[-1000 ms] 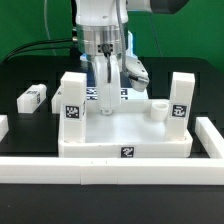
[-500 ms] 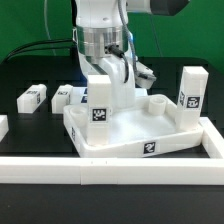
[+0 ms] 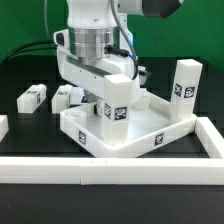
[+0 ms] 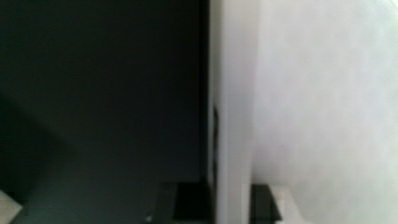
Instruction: Assemble desk
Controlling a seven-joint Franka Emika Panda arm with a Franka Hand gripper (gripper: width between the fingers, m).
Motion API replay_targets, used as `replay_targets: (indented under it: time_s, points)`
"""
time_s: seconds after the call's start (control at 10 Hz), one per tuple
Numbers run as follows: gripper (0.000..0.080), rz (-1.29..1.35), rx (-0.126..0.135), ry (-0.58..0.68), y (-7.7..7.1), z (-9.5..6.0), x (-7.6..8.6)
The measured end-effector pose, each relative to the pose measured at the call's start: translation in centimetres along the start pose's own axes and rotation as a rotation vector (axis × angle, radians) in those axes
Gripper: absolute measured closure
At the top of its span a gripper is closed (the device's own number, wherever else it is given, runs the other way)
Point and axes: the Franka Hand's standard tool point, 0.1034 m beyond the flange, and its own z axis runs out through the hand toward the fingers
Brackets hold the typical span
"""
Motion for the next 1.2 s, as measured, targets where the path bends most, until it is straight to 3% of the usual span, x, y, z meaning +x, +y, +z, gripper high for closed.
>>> replay_targets:
  time_s: [0.5,0.8,1.2]
  points:
    - [0.0739,-0.312,-0.004,-0.002,0.2,0.1,0.0]
    - [0.0739,-0.509,-0.036,0.013,-2.2,0.7,-0.8]
    - [0.0739,-0.763,-0.041,0.018,-2.1,0.6,-0.4]
